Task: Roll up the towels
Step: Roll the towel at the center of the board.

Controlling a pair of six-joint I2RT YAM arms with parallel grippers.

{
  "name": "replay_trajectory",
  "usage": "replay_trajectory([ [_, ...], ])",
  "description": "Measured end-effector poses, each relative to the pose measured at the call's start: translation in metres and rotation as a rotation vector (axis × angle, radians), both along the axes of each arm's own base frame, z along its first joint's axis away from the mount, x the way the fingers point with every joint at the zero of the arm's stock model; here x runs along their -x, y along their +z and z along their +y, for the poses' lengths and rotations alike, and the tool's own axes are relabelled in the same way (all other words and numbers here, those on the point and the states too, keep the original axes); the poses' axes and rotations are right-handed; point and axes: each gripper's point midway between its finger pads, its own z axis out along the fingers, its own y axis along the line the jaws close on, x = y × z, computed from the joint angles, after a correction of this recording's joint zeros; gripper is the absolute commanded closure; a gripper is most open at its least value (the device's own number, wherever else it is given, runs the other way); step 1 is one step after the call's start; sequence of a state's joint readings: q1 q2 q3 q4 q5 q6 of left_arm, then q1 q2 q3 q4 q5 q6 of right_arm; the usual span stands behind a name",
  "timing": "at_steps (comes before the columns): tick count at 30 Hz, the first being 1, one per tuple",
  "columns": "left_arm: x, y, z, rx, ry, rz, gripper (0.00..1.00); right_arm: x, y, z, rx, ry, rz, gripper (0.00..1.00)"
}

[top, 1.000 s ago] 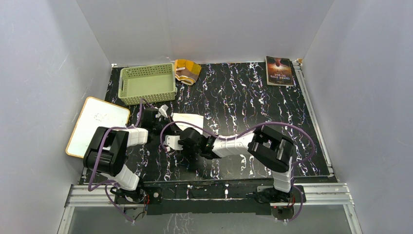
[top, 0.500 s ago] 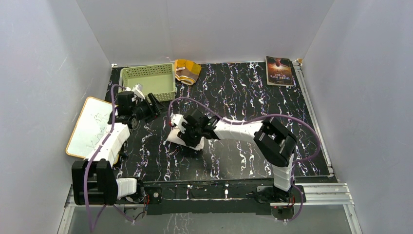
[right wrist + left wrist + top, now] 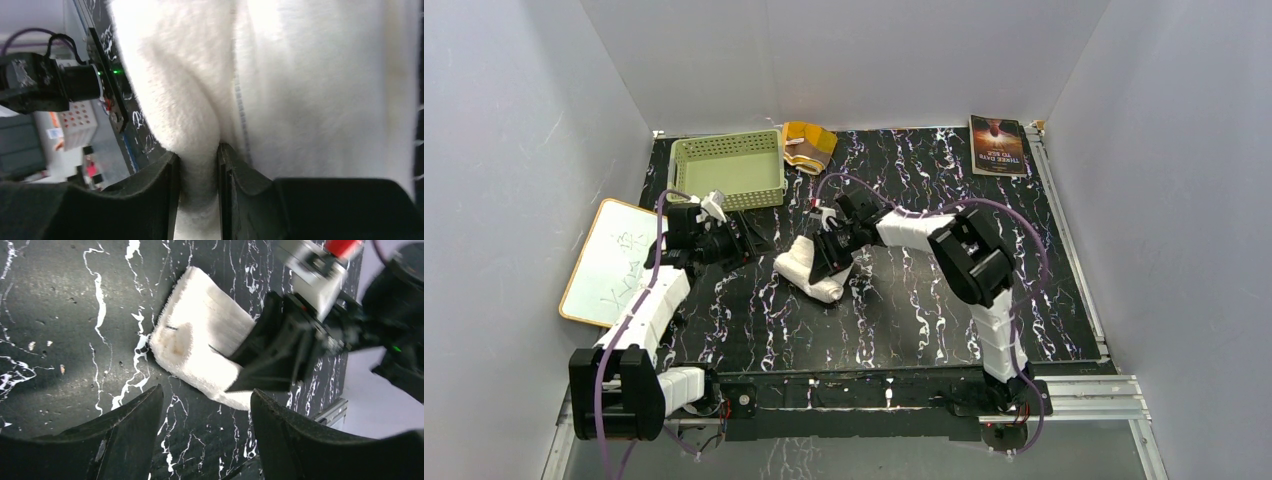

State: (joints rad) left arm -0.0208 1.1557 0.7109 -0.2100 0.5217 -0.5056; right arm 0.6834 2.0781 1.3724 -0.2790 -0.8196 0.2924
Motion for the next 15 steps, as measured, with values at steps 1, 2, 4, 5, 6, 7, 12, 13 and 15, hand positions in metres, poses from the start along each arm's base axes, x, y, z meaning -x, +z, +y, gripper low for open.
replay_trajectory([
  [1, 0.001, 0.001, -0.001, 0.007, -0.007, -0.001, 0.37, -0.005, -0.006, 0.0, -0.005, -0.012, 0.039, 0.72],
  [2, 0.001, 0.002, -0.003, 0.017, -0.016, -0.003, 0.37, -0.008, -0.01, 0.001, -0.011, -0.017, 0.069, 0.72],
  [4, 0.002, 0.003, -0.007, 0.043, -0.03, -0.01, 0.37, -0.012, -0.015, 0.003, -0.038, -0.021, 0.151, 0.72],
  [5, 0.002, 0.004, -0.01, 0.062, -0.039, -0.015, 0.37, -0.014, -0.015, 0.004, -0.056, -0.022, 0.182, 0.71],
  [6, 0.003, 0.004, -0.013, 0.082, -0.047, -0.017, 0.38, -0.016, -0.015, 0.004, -0.074, -0.024, 0.21, 0.71],
  [7, 0.002, 0.004, -0.017, 0.108, -0.057, -0.02, 0.39, -0.018, -0.015, 0.003, -0.089, -0.03, 0.239, 0.71],
  [12, 0.001, -0.004, -0.031, 0.225, -0.078, 0.017, 0.58, -0.026, -0.02, -0.004, -0.125, -0.054, 0.341, 0.71],
  [13, -0.002, -0.001, -0.035, 0.257, -0.087, 0.008, 0.61, -0.027, -0.02, -0.006, -0.129, -0.056, 0.356, 0.72],
  [15, -0.007, -0.003, -0.039, 0.295, -0.094, 0.02, 0.64, -0.029, -0.021, -0.007, -0.133, -0.062, 0.373, 0.71],
])
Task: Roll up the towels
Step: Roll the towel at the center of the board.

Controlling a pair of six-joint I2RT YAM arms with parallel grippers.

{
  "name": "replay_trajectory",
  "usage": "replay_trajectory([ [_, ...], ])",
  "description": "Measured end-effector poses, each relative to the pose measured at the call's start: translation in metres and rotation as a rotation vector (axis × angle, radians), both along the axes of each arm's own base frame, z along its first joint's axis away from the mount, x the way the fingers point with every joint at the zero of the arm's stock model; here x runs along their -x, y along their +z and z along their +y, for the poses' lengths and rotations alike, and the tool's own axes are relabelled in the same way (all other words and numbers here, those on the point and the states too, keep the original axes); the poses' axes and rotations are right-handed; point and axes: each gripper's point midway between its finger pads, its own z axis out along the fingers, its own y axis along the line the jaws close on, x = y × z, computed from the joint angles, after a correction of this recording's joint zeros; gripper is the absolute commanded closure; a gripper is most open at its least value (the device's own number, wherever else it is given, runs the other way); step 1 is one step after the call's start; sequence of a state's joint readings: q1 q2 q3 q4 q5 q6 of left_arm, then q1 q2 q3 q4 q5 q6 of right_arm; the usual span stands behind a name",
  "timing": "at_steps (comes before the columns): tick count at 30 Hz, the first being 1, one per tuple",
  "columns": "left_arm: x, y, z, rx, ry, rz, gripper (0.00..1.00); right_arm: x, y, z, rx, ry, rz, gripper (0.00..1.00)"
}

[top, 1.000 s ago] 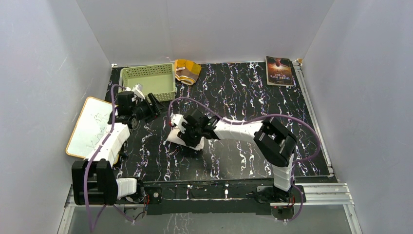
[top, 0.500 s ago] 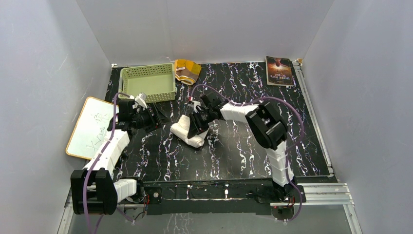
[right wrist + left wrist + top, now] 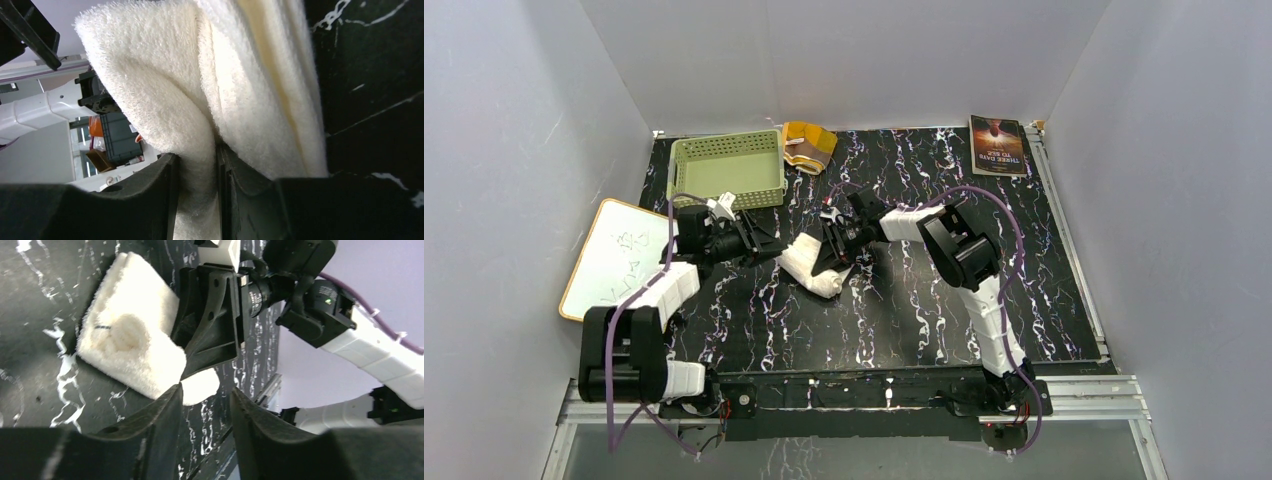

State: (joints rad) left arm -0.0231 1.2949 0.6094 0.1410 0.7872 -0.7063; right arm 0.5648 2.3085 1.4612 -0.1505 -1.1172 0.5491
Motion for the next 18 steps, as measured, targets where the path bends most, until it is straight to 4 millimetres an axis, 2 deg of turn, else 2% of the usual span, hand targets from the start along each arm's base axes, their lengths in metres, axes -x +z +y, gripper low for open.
replay_trajectory([
  [10, -0.026, -0.022, -0.03, 0.137, -0.036, 0.07, 0.65, -0.001, 0.0, 0.0, -0.002, -0.002, 0.014, 0.67],
  [13, -0.036, -0.031, -0.038, 0.158, -0.039, 0.067, 0.67, -0.001, 0.001, 0.0, 0.0, -0.002, 0.014, 0.6],
  [18, -0.051, -0.071, -0.044, 0.194, -0.01, 0.116, 0.71, -0.005, 0.006, 0.002, 0.021, 0.001, 0.001, 0.46],
])
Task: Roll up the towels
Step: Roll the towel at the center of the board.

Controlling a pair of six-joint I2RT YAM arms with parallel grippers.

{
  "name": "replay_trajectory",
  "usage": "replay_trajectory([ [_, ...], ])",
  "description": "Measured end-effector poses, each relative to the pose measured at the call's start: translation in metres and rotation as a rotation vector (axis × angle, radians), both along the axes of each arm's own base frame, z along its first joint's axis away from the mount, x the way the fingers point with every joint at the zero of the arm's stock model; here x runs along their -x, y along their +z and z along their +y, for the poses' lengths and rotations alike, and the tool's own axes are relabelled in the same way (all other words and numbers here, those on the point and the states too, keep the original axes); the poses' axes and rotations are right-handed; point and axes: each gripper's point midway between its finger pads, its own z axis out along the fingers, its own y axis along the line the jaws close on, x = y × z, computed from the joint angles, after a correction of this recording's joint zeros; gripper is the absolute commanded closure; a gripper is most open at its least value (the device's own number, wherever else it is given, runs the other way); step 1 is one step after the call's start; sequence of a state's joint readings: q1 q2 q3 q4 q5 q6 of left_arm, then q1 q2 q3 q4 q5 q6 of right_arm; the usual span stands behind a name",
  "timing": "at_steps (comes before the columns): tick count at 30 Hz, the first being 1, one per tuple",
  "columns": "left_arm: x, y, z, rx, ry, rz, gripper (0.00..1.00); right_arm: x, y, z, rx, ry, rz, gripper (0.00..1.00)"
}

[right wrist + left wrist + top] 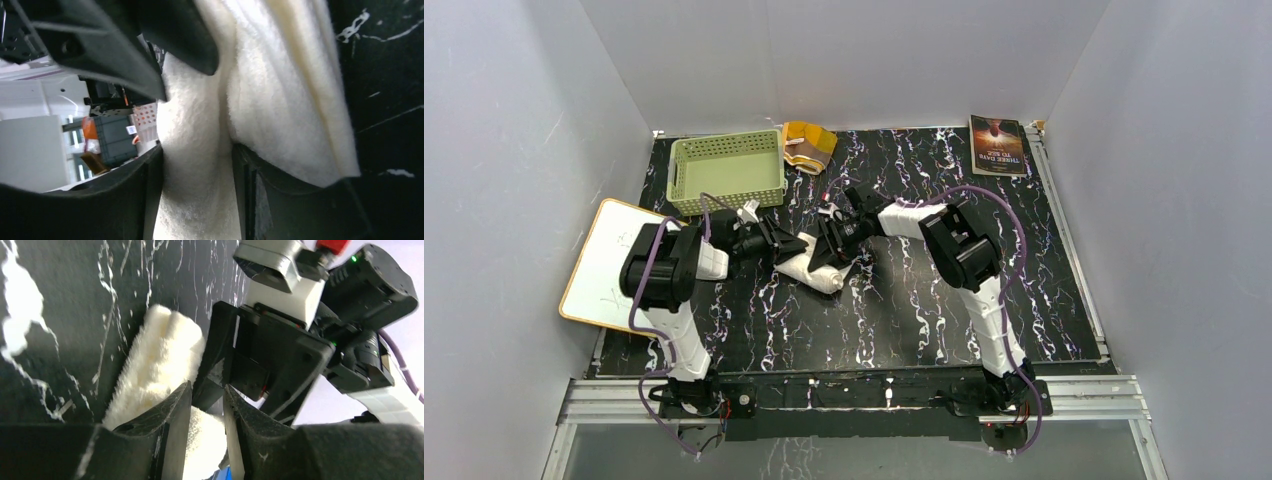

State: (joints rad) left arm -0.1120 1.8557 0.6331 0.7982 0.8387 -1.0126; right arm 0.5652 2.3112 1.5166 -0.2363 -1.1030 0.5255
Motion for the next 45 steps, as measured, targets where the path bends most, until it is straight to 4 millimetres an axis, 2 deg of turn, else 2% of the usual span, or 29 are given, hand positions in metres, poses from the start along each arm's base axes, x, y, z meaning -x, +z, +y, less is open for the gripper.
replay_trajectory([
  [2, -0.005, -0.008, -0.002, 0.021, -0.007, 0.008, 0.71, -0.002, 0.003, 0.0, 0.026, -0.006, -0.029, 0.4],
  [4, -0.012, -0.006, -0.004, 0.026, -0.019, -0.024, 0.71, -0.006, 0.005, -0.002, 0.066, -0.021, -0.083, 0.16],
  [5, -0.015, -0.005, -0.005, 0.018, -0.021, -0.041, 0.71, -0.009, 0.008, -0.004, 0.087, -0.03, -0.114, 0.1],
  [7, -0.02, -0.006, -0.007, -0.014, -0.028, -0.066, 0.71, -0.018, 0.016, -0.006, 0.143, -0.051, -0.229, 0.05],
  [8, -0.023, -0.007, -0.008, -0.03, -0.03, -0.076, 0.72, -0.029, 0.011, -0.012, 0.21, -0.074, -0.318, 0.03],
  [9, -0.026, -0.007, -0.009, -0.051, -0.034, -0.087, 0.72, -0.031, 0.017, -0.012, 0.227, -0.078, -0.369, 0.03],
  [13, -0.036, -0.01, -0.014, -0.143, -0.048, -0.126, 0.72, -0.045, 0.018, -0.028, 0.359, -0.082, -0.598, 0.04],
  [17, -0.041, -0.015, -0.017, -0.206, -0.064, -0.141, 0.72, -0.041, 0.025, -0.049, 0.449, -0.051, -0.822, 0.07],
  [19, -0.041, -0.016, -0.017, -0.225, -0.071, -0.144, 0.72, -0.035, 0.035, -0.056, 0.48, -0.022, -0.988, 0.05],
  [22, -0.042, -0.017, -0.018, -0.245, -0.08, -0.149, 0.72, -0.013, 0.059, -0.047, 0.43, 0.065, -1.284, 0.02],
  [24, -0.042, -0.019, -0.018, -0.258, -0.084, -0.149, 0.72, 0.004, 0.07, -0.035, 0.364, 0.137, -1.433, 0.02],
  [26, -0.042, -0.02, -0.018, -0.27, -0.091, -0.15, 0.72, 0.011, 0.075, -0.026, 0.319, 0.198, -1.541, 0.02],
  [32, -0.043, -0.021, -0.02, -0.304, -0.115, -0.153, 0.72, -0.007, 0.084, -0.023, 0.34, 0.275, -1.739, 0.02],
  [37, -0.042, -0.022, -0.024, -0.335, -0.136, -0.161, 0.73, -0.022, 0.094, -0.024, 0.384, 0.244, -1.899, 0.02],
  [41, -0.042, -0.022, -0.026, -0.348, -0.148, -0.165, 0.73, -0.021, 0.095, -0.021, 0.374, 0.292, -1.918, 0.02],
  [45, -0.042, -0.022, -0.027, -0.359, -0.159, -0.167, 0.73, -0.021, 0.102, -0.003, 0.306, 0.333, -1.902, 0.03],
])
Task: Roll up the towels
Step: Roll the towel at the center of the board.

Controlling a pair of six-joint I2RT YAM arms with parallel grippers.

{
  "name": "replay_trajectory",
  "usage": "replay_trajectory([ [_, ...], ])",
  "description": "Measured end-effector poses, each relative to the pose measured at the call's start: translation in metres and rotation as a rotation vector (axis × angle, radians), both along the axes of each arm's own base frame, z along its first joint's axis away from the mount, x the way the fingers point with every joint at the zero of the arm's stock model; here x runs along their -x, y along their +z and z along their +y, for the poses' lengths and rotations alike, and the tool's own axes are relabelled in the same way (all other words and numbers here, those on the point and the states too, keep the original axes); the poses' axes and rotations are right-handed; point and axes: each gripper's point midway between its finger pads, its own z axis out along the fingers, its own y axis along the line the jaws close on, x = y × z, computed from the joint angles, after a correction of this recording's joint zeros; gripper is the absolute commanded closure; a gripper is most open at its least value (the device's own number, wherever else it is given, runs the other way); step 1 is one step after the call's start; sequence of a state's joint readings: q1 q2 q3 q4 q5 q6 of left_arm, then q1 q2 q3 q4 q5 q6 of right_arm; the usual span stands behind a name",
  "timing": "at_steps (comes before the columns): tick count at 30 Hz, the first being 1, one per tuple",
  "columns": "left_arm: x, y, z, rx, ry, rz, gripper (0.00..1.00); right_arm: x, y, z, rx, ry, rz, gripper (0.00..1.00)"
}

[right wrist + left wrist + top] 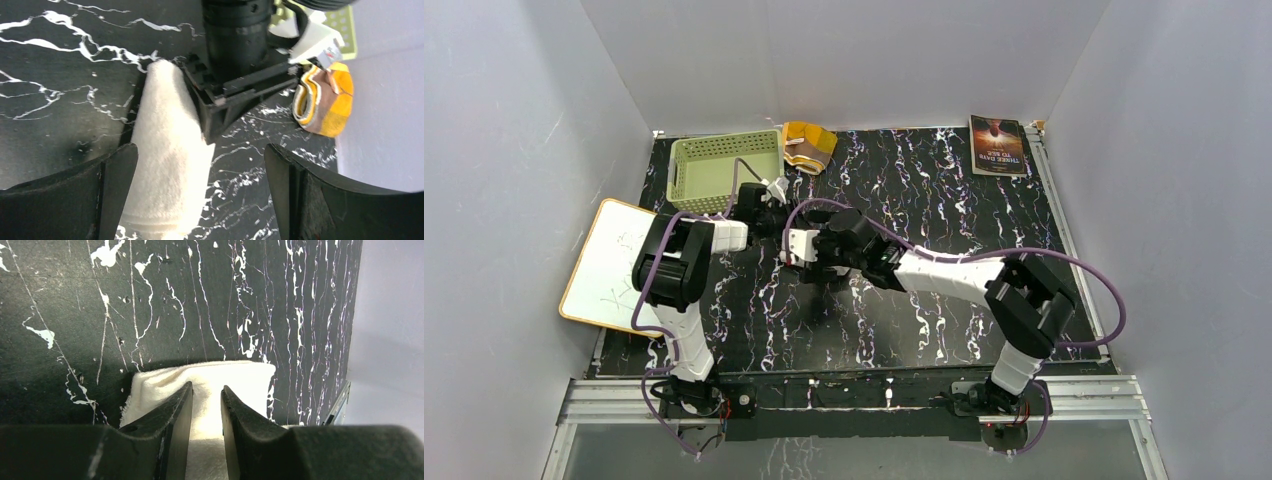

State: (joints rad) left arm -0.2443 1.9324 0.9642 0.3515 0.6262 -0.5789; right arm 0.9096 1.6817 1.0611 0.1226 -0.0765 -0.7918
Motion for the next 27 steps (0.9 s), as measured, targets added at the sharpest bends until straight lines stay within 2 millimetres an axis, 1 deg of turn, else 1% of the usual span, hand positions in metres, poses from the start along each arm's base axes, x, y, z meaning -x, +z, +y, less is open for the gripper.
replay_trajectory([
  [2, 0.0, 0.0, 0.0, -0.006, -0.004, 0.0, 0.73, 0.002, -0.004, 0.007, 0.004, 0.03, 0.022, 0.05],
  [4, 0.0, 0.0, 0.0, -0.011, -0.006, 0.003, 0.73, 0.007, -0.017, 0.01, 0.032, 0.058, 0.063, 0.07],
  [6, 0.0, -0.001, 0.0, -0.016, -0.009, 0.002, 0.73, 0.009, -0.033, 0.013, 0.064, 0.077, 0.106, 0.08],
  [8, 0.0, 0.0, 0.0, -0.019, -0.011, 0.003, 0.73, 0.013, -0.053, 0.014, 0.103, 0.096, 0.158, 0.09],
  [10, 0.0, 0.0, 0.0, -0.023, -0.014, 0.003, 0.74, 0.018, -0.073, 0.012, 0.137, 0.107, 0.211, 0.1],
  [12, 0.0, -0.001, 0.0, -0.027, -0.016, 0.004, 0.74, 0.019, -0.085, 0.006, 0.155, 0.106, 0.251, 0.12],
  [15, 0.0, -0.001, 0.0, -0.034, -0.02, 0.006, 0.74, 0.012, -0.086, 0.0, 0.138, 0.092, 0.274, 0.14],
  [18, 0.0, -0.002, 0.0, -0.041, -0.021, 0.007, 0.74, 0.005, -0.087, -0.006, 0.116, 0.065, 0.293, 0.15],
  [23, 0.0, -0.002, 0.002, -0.059, -0.022, 0.011, 0.74, 0.005, -0.104, -0.02, 0.091, 0.021, 0.334, 0.15],
  [27, -0.001, -0.002, 0.002, -0.076, -0.019, 0.022, 0.68, -0.002, -0.105, -0.025, 0.046, -0.008, 0.35, 0.16],
])
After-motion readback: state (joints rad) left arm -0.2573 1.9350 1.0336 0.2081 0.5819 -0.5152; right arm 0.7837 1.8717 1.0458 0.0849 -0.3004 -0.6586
